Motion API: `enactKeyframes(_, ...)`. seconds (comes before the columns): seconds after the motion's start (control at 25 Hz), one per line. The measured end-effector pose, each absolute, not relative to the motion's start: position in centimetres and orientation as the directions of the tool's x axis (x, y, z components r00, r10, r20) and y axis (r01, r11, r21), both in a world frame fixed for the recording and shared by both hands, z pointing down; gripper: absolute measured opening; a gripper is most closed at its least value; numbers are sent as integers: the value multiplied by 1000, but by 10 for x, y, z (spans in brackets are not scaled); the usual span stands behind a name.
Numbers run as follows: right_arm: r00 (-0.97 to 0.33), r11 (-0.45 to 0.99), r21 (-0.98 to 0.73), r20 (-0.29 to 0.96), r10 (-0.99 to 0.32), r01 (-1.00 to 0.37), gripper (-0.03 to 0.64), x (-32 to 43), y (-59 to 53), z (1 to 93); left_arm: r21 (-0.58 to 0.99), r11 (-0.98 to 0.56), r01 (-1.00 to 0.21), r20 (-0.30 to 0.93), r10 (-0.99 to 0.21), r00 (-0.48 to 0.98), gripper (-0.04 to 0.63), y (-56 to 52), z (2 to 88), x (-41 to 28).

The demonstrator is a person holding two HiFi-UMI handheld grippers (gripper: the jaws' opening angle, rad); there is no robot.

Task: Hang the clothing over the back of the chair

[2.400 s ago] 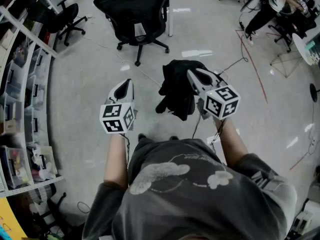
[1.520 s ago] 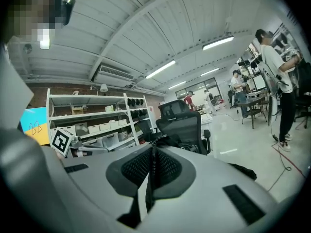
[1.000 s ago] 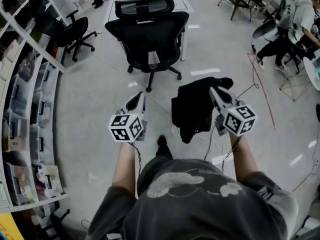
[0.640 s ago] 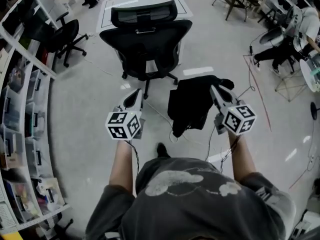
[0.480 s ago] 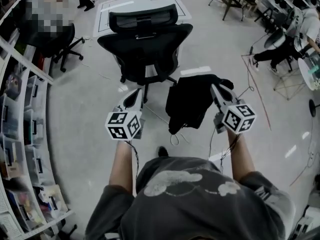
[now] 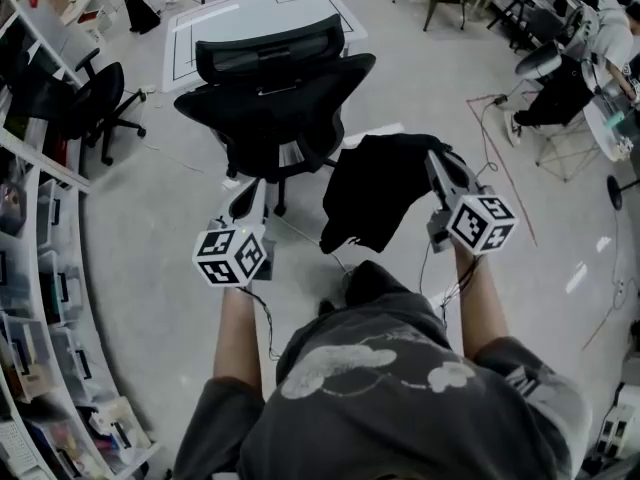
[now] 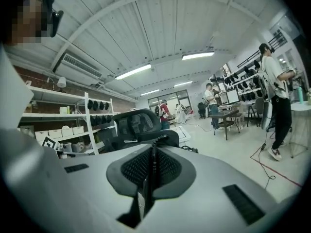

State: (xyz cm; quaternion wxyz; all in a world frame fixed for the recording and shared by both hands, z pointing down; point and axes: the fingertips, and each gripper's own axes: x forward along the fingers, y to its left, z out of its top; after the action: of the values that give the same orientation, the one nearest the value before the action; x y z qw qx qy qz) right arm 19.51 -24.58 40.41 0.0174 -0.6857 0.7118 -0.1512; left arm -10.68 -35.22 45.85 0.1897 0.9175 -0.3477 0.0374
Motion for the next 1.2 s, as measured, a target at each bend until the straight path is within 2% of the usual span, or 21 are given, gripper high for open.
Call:
enactKeyframes(0.48,-33,-9,-212,193,-981,-977,-3,276,-350,411,265,-642,-719,215,-688,693,0,-428,438,-86)
enactKeyframes(1.04,-137,111,-174,142,-980,-978,-3,349,-490,387,197,-502,-842,232,-811,537,0,-508,421,-69)
enactKeyframes(1.2,-208,192,-136,116,-971,-972,-3,350,-541,371,174,-458,-872,237,-840,488,0,-520,419,-72)
